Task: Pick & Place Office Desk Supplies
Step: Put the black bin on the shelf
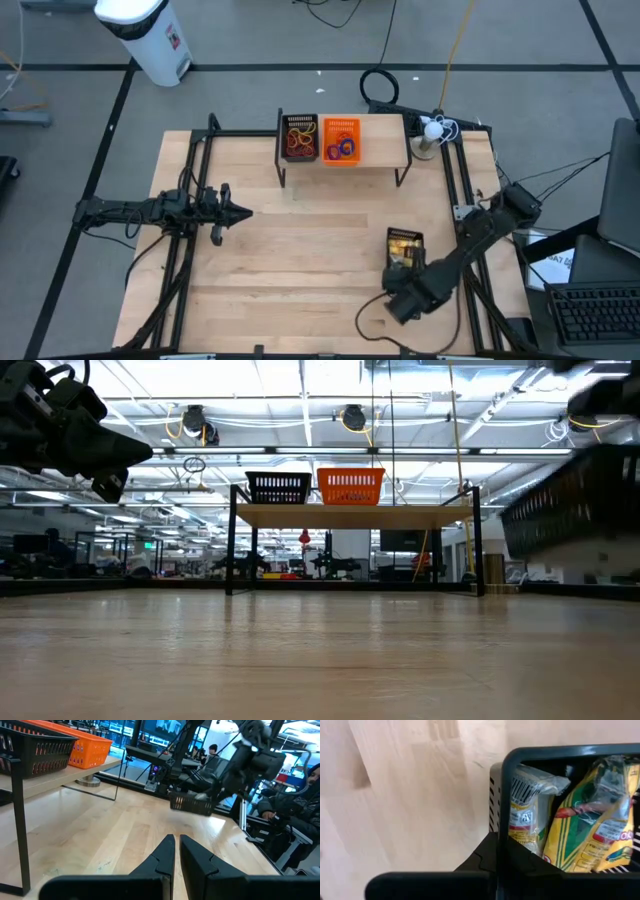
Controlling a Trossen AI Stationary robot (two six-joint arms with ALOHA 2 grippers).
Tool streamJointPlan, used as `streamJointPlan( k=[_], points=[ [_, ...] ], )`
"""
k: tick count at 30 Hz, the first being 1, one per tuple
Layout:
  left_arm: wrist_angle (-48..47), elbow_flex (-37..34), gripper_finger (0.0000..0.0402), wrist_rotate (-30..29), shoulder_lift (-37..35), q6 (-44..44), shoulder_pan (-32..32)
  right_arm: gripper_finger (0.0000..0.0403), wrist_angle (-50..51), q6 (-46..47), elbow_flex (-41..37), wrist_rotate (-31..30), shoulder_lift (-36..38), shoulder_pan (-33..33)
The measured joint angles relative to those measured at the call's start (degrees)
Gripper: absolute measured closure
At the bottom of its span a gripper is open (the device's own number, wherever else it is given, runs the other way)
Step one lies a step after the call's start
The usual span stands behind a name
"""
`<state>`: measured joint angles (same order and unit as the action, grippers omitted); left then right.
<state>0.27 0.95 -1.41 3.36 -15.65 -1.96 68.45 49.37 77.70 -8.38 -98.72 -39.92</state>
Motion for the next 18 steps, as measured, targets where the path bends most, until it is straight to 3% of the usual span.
streamJointPlan(
  k=[7,11,18],
  points=[
    [0.0,-0.02,0.0376,-0.13,0.0,0.02,0.0,0.0402,13.88,-1.43,11.89,-2.91,-0.02,-1.38],
    [0.0,-0.02,0.0376,-0.15,0.01,0.34,0.0,0.0402,20.34,-4.89,20.28,-7.61,0.0,-0.31],
    [0.0,-0.02,0.0376,-0.18,0.02,0.48,-0.04,0.0402,21.29,-17.87,30.94,-12.68,0.0,4.42]
  ],
)
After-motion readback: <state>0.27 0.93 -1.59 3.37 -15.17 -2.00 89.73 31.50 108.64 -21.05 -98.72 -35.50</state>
